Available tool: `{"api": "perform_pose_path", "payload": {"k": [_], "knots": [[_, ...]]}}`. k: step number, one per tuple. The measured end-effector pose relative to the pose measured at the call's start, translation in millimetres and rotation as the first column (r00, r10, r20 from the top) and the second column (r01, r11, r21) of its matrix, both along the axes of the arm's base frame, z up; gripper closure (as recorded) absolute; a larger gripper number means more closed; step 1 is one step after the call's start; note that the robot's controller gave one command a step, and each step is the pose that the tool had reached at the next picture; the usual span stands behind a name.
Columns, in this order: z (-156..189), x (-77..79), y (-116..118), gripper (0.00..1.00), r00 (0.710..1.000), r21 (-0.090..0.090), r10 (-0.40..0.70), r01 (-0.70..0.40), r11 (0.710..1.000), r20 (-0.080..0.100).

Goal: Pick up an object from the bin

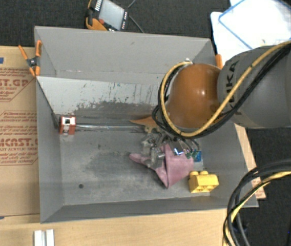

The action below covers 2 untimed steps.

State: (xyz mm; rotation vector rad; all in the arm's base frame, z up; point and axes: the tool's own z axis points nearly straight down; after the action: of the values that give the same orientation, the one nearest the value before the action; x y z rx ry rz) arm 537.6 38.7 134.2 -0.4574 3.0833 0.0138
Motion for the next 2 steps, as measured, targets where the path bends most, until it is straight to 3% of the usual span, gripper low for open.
{"api": "perform_pose_path", "payload": {"k": [1, 2], "knots": [[81, 5.5, -2, 1.0, 0.99, 0.002, -0.139, 0.139, 0.99, -0.013], [139, 9.4, 23, 1.0, 1.0, 0.002, -0.008, 0.008, 1.0, -0.006]]}}
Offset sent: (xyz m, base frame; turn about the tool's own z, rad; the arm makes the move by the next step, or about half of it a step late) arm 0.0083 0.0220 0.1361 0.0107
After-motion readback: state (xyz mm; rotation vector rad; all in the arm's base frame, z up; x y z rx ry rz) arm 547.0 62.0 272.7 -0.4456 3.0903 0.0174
